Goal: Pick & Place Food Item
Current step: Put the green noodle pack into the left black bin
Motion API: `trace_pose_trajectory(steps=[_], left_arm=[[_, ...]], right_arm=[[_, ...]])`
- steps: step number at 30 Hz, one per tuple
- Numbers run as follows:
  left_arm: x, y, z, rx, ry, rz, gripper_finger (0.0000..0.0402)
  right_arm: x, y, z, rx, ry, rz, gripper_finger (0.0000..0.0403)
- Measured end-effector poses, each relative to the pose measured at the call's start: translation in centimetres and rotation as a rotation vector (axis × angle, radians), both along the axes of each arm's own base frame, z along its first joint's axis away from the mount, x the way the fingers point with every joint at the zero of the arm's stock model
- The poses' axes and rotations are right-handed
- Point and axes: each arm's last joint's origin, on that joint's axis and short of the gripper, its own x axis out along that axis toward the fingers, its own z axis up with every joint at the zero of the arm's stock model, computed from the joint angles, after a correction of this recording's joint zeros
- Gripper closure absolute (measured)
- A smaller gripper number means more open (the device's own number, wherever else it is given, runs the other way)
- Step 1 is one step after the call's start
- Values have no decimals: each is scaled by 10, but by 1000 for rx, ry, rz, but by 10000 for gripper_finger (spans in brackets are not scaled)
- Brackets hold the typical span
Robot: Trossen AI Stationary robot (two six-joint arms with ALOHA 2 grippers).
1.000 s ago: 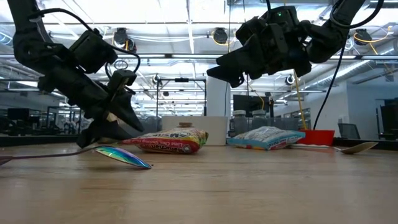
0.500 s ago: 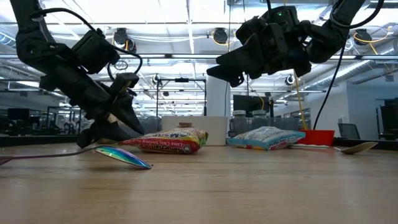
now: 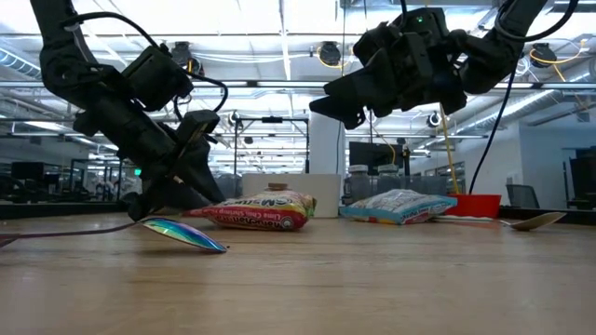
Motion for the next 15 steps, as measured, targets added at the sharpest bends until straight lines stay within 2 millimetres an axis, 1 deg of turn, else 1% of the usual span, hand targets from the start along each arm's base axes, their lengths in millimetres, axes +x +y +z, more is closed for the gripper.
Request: trace_pose_trajectory(steps=[6, 7, 15], left_arm=[[1, 3, 3, 3, -31, -25, 385], [2, 5, 4, -3, -36, -33, 393], [15, 15, 18, -95, -108, -139, 396]], right_arm=[[0, 1, 0, -8, -2, 4, 154], [0, 1, 0, -8, -2, 4, 154], [0, 1, 0, -10, -2, 4, 154]])
